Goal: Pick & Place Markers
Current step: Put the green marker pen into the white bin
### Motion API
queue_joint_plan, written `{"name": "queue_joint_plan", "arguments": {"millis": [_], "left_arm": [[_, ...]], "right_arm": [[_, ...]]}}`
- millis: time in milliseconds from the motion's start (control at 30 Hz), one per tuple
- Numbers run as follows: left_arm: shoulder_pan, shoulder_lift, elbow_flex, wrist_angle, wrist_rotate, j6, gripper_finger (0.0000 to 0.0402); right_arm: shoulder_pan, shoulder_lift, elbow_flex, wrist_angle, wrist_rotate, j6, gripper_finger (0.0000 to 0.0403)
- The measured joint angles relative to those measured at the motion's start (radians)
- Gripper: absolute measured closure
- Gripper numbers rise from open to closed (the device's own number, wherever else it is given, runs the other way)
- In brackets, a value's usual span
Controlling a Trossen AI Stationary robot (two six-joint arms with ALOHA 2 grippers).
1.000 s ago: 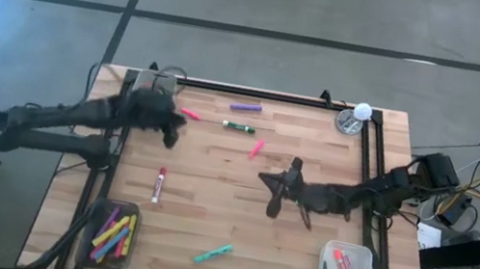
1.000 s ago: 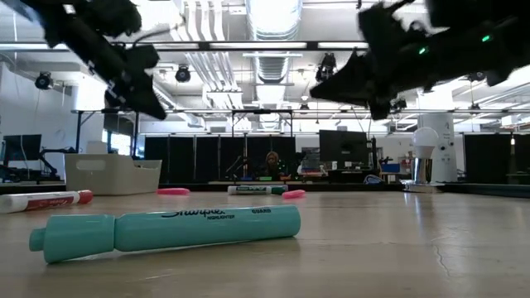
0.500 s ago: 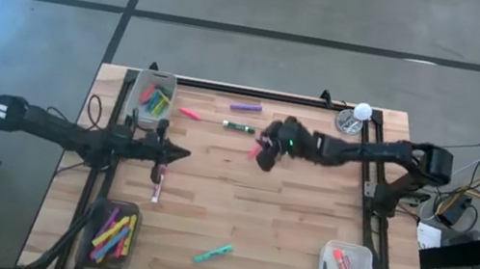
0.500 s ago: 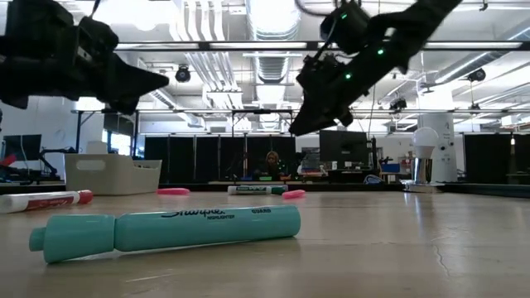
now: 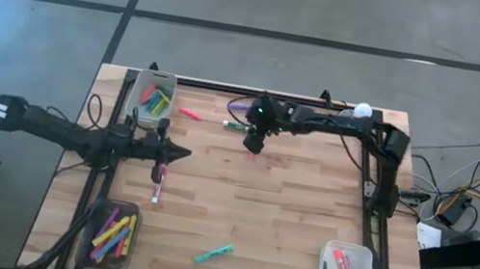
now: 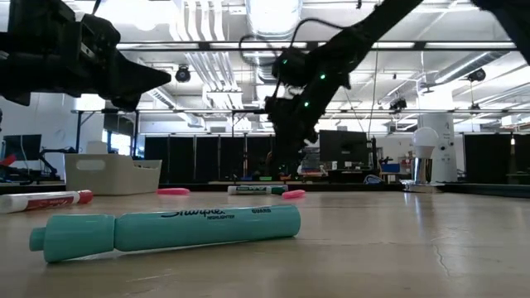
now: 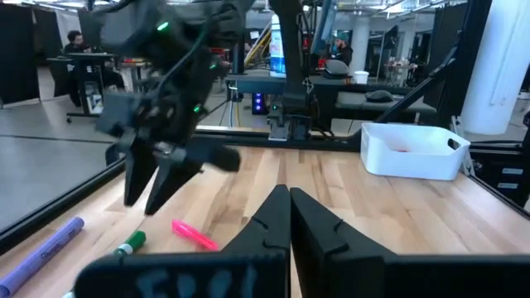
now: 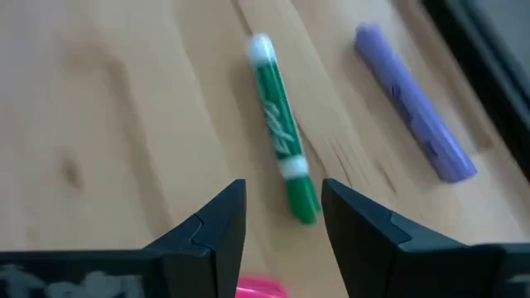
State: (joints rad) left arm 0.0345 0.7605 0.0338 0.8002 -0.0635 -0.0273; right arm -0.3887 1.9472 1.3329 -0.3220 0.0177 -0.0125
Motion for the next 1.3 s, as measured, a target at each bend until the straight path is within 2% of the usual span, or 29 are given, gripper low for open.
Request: {"name": "queue_joint_plan", "arguments": {"millis": [233, 433, 800, 1300], "left_arm": [[0.0, 0.0, 0.0, -0.004, 0.0, 0.0, 0.0399], [0.0, 0.0, -0.002, -0.016, 0.0, 0.002, 0.0399], [0.0, 0.0, -0.002, -0.016, 0.0, 0.002, 0.0399], [0.0, 0.0, -0.002, -0.019, -0.001, 0.002, 0.0399]], "right_arm": [[-0.033, 0.147, 0.162, -0.144, 0.006, -0.048, 0.0244], [-0.04, 0.212, 0.222, -0.216, -0.016, -0.08, 0.0263], [-0.058, 0.212, 0.216, -0.266, -0.056, -0.069, 0.0319], [-0.061, 0.205, 0.227, -0.28, -0.051, -0.045, 0.0336]]}}
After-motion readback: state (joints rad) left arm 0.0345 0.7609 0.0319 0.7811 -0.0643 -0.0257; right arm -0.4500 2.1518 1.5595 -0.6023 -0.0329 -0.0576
